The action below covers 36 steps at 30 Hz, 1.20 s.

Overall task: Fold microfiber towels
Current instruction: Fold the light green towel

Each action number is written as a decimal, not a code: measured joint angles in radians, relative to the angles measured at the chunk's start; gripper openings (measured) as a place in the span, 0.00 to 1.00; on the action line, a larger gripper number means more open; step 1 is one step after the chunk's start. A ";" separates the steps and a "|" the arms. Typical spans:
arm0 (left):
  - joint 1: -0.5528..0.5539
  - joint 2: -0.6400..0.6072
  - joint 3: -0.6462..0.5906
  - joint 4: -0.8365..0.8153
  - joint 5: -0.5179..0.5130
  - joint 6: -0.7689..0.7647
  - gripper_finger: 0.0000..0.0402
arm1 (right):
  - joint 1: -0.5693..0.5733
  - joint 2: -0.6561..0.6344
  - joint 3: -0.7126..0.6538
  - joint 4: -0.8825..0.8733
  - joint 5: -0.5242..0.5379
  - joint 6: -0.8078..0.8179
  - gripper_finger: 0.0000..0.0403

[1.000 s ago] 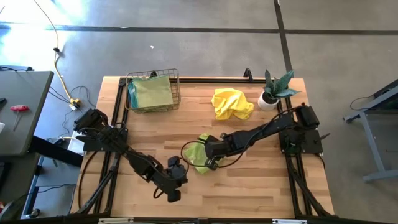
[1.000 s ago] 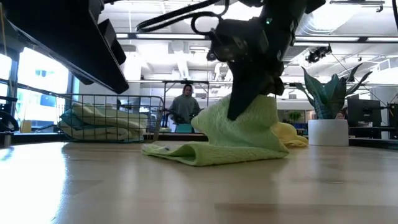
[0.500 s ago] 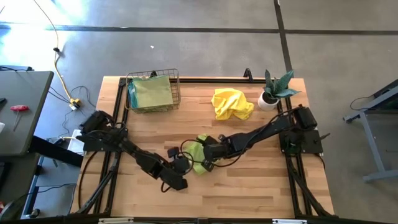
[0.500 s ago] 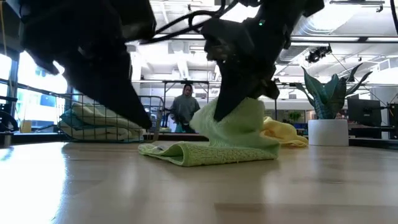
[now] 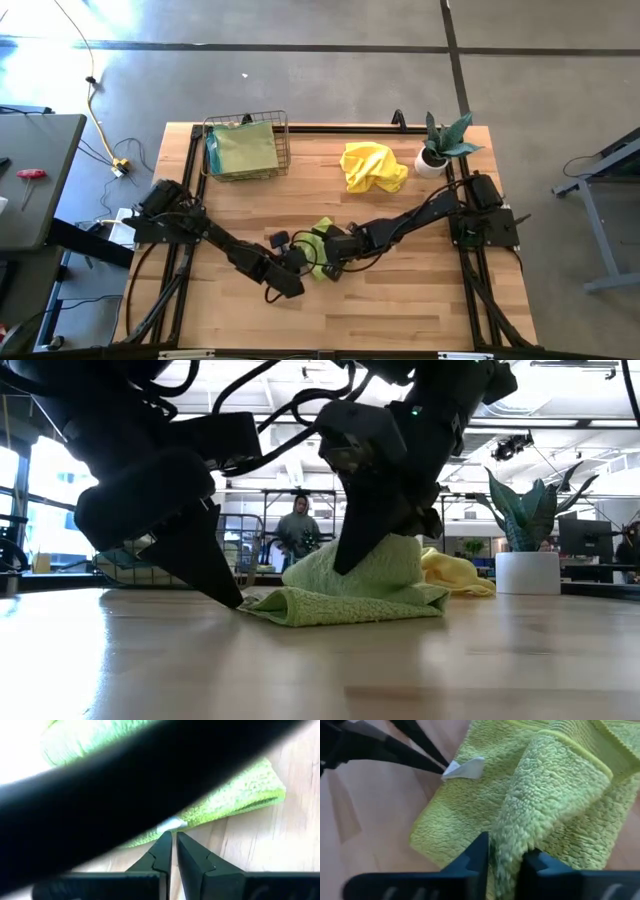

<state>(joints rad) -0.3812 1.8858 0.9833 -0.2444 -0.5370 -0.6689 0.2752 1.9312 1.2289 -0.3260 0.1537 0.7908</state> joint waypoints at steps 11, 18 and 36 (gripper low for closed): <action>0.000 0.000 0.000 0.002 0.002 -0.001 0.05 | 0.000 -0.033 0.000 0.040 -0.058 -0.033 0.39; -0.005 0.000 0.000 0.004 0.012 -0.007 0.05 | -0.001 -0.070 0.000 -0.009 -0.035 -0.067 0.41; -0.050 -0.077 0.000 0.293 0.013 0.135 0.05 | 0.018 -0.060 0.000 -0.275 0.143 -0.105 0.41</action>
<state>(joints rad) -0.4314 1.8088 0.9830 0.0482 -0.5243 -0.5341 0.2934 1.8708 1.2285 -0.6005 0.2970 0.6861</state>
